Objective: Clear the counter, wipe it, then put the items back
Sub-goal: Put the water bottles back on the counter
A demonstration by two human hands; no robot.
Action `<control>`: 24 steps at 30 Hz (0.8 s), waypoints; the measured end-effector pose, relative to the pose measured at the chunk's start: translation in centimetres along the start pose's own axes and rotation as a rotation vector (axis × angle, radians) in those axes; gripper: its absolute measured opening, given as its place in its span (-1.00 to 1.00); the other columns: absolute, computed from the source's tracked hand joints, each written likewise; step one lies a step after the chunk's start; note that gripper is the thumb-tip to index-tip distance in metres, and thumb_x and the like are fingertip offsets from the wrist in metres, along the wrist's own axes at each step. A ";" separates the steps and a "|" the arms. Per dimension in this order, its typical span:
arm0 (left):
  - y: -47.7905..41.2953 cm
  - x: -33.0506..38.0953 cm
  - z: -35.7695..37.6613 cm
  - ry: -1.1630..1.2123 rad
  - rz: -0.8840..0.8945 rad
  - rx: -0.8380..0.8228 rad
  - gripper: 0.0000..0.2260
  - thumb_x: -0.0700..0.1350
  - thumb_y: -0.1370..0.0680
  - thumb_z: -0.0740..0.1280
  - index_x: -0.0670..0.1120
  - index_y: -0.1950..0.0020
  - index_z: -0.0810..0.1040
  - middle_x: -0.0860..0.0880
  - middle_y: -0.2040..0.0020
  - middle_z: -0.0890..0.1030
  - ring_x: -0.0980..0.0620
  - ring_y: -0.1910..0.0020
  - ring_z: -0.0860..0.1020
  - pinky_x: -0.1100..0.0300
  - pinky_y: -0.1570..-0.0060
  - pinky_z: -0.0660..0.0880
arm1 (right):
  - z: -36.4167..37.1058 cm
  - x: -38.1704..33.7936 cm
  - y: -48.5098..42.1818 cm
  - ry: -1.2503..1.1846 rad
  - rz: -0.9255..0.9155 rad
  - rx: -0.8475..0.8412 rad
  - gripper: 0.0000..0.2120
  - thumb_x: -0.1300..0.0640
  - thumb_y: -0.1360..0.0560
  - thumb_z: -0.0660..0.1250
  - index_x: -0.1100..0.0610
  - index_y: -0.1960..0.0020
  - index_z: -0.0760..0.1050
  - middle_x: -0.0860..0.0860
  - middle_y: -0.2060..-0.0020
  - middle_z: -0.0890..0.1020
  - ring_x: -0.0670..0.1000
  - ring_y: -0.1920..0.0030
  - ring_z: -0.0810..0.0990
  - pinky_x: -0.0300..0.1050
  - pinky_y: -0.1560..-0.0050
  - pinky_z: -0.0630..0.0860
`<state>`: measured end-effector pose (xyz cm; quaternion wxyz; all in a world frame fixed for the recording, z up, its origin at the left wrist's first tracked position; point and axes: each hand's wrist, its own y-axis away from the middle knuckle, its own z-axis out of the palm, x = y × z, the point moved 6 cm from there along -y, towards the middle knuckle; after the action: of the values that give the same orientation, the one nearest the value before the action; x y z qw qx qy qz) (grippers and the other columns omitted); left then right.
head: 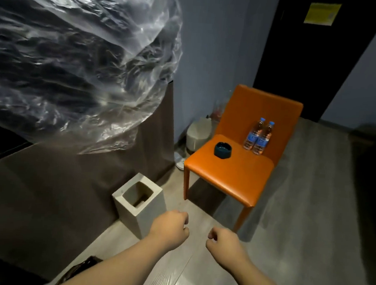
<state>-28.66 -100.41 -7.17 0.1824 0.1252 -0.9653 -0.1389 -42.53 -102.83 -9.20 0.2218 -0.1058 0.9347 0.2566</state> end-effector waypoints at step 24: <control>-35.9 11.4 0.9 0.135 -0.250 -0.185 -0.74 -0.01 -0.57 0.19 -0.03 -0.22 0.48 -0.05 -0.19 0.52 -0.05 -0.15 0.51 0.12 -0.09 0.48 | -18.9 11.5 -35.9 0.020 -0.004 -0.310 -0.83 0.10 -0.50 0.19 0.01 0.26 0.34 0.05 0.21 0.55 0.11 0.12 0.58 -0.13 0.17 0.45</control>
<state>-32.47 -136.92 -15.63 0.2390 0.2362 -0.9107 -0.2403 -48.29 -144.06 -15.60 0.1942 -0.1431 0.8858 0.3965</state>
